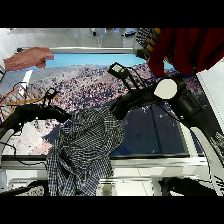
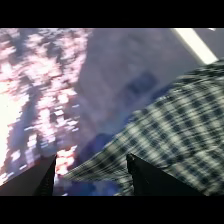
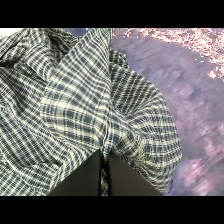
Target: Fold the clothes and pants, and hang the long-sleeved shirts on hangers.
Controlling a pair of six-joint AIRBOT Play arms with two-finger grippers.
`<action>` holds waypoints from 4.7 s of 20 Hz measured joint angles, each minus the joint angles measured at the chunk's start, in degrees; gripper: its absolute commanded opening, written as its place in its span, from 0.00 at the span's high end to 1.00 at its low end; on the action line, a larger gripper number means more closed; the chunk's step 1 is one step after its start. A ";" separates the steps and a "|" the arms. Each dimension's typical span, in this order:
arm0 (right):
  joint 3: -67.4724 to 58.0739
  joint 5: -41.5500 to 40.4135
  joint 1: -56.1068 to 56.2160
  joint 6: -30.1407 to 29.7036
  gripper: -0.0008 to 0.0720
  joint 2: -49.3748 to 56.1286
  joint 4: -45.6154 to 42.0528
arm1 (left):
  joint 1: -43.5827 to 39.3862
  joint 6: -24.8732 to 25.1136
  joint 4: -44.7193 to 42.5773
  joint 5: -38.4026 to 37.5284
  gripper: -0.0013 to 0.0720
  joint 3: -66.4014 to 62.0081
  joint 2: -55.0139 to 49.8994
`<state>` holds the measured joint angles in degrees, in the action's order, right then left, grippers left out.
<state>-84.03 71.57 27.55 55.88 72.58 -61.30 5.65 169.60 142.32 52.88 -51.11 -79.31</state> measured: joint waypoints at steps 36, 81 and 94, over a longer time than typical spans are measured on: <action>0.00 2.34 -1.40 -0.15 0.92 -4.52 1.11 | -13.38 1.40 0.13 16.79 0.40 -14.58 -4.07; -14.27 -11.34 -1.49 2.86 0.92 -2.60 -9.42 | -5.40 -23.98 -27.06 4.79 0.92 -31.56 14.91; -12.96 -10.51 -1.51 3.26 0.93 3.74 -6.80 | 5.51 -30.86 -13.07 5.44 0.40 -24.94 17.51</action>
<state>-96.99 61.06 26.04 59.13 76.31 -68.10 11.16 138.74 129.25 58.33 -76.05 -61.80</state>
